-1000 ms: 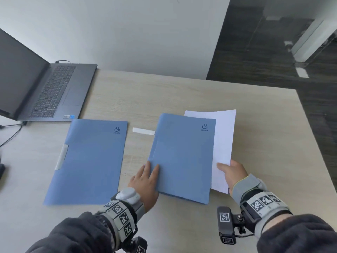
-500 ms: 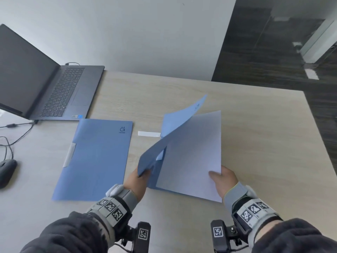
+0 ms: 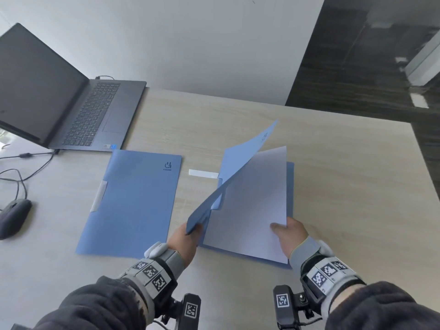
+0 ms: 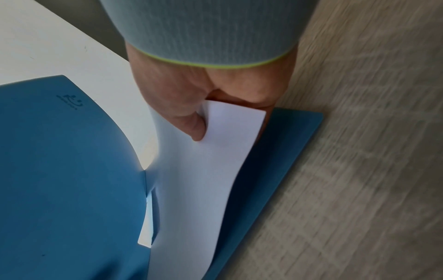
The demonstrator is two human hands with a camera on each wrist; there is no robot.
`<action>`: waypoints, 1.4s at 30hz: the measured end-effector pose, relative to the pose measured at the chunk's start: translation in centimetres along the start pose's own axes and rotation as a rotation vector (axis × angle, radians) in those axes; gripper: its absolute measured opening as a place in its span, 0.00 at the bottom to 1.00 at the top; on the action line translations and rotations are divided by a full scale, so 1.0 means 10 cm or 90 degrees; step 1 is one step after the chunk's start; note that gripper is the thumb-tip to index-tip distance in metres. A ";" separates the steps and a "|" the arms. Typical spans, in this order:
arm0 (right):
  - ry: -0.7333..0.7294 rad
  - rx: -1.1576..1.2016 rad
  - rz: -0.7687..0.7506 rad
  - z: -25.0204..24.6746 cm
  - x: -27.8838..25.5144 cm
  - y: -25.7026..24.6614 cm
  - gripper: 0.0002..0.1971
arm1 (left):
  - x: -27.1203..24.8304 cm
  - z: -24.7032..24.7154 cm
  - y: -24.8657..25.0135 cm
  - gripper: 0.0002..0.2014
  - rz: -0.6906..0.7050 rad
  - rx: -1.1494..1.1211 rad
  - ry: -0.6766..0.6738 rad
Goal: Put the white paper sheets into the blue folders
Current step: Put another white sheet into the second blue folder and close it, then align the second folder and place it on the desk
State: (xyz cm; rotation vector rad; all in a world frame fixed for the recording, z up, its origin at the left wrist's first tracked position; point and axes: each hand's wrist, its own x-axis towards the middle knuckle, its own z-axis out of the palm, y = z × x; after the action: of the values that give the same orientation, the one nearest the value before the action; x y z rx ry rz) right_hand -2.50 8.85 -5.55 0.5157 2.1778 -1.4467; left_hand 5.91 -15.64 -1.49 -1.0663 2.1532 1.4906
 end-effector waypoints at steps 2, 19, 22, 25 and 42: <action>0.000 0.001 0.004 0.00 0.01 0.01 0.08 | -0.04 0.00 0.02 0.06 0.041 0.017 0.000; -0.201 0.324 0.186 -0.02 0.28 0.03 0.28 | 0.12 0.07 -0.03 0.29 0.054 0.091 -0.064; -0.298 0.266 0.166 0.00 0.11 -0.18 0.24 | 0.25 0.06 -0.05 0.22 -0.030 0.041 -0.057; -0.256 0.257 0.142 -0.07 0.02 -0.20 0.20 | 0.27 0.08 -0.05 0.16 -0.058 0.022 -0.084; -0.201 0.356 0.229 -0.16 0.03 -0.04 0.25 | 0.33 0.16 -0.09 0.18 -0.136 -0.072 -0.116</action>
State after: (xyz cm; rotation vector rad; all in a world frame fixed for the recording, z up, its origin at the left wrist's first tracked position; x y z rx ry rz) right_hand -3.30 10.17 -4.89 0.7611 1.3429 -1.7760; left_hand 4.07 -15.65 -4.79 -1.1108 1.7913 1.5589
